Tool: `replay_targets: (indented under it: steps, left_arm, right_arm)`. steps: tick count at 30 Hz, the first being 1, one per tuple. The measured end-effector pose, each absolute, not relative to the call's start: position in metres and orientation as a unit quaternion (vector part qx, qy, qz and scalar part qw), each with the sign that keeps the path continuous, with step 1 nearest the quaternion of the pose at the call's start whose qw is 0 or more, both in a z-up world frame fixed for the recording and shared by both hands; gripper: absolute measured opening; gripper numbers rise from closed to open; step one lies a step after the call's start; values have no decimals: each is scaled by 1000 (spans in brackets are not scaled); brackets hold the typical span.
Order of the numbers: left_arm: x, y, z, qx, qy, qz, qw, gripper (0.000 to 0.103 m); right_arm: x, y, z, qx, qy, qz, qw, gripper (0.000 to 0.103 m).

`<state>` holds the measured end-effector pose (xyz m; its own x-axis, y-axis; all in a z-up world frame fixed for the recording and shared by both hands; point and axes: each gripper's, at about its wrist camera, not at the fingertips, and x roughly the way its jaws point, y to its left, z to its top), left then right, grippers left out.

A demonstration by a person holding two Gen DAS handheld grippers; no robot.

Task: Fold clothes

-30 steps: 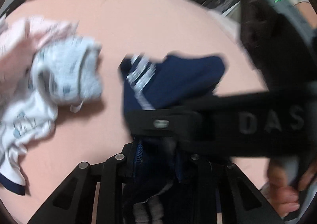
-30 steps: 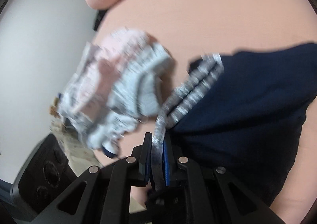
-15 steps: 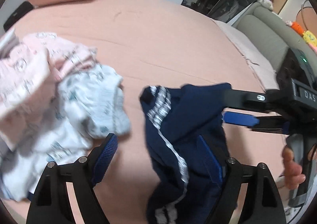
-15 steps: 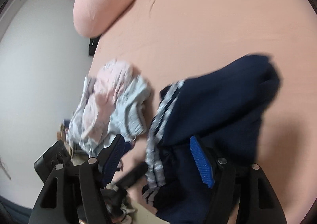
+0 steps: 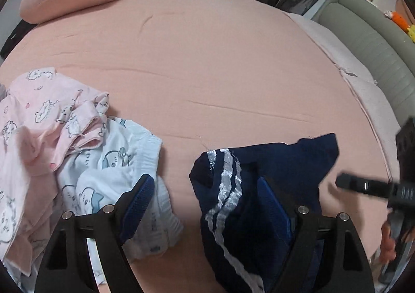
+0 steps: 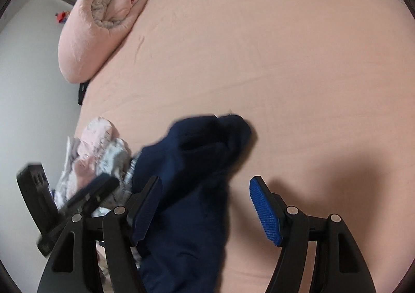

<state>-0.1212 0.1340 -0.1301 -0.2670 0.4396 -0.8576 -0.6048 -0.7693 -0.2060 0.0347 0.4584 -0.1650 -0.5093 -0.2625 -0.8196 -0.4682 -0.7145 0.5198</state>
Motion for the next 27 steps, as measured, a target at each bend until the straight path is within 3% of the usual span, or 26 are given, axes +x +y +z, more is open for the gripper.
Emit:
replay_targets:
  steps: [9,11,15,19,23,27]
  left_arm:
    - [-115,150,-126,-482,105,794,355,80]
    - [-113,157,-130,-483,116,794,350,74]
    - [-115,163,-146,-511,110,780,345,43]
    - [-116,157,-153,-525,93,776,338,35]
    - [-107,166,-156,-511,107,781,342,27]
    - [-97,178,-160,-497,123,790,337,15]
  right_arm:
    - [30,418,-192,-504,337,794,35,70]
    - [28,416,-192,-497,330,802,34,69]
    - [19,410,-193,-488,307,816,48,67]
    - [9,410,-194,-487,307,815,64,56]
    - [3,406,-198,-500,284,814,82,33]
    - [6,407,-198,-497,281,815,98,26]
